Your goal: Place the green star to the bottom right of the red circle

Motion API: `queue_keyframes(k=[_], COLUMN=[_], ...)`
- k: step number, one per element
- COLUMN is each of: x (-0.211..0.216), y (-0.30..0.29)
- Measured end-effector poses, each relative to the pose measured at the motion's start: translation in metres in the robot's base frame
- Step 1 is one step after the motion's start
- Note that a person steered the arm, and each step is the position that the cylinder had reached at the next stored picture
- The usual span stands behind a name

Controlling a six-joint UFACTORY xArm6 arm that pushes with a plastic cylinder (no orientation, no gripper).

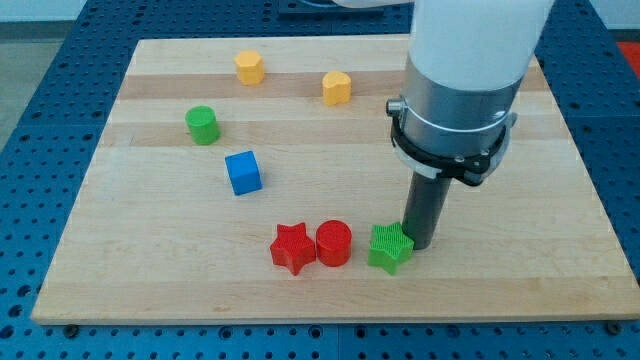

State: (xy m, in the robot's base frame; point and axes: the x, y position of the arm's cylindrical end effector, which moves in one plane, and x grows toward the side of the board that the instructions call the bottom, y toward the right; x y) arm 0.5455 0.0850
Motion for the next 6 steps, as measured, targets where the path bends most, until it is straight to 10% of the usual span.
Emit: queue_keyframes(k=[6], x=[0.045], y=[-0.037])
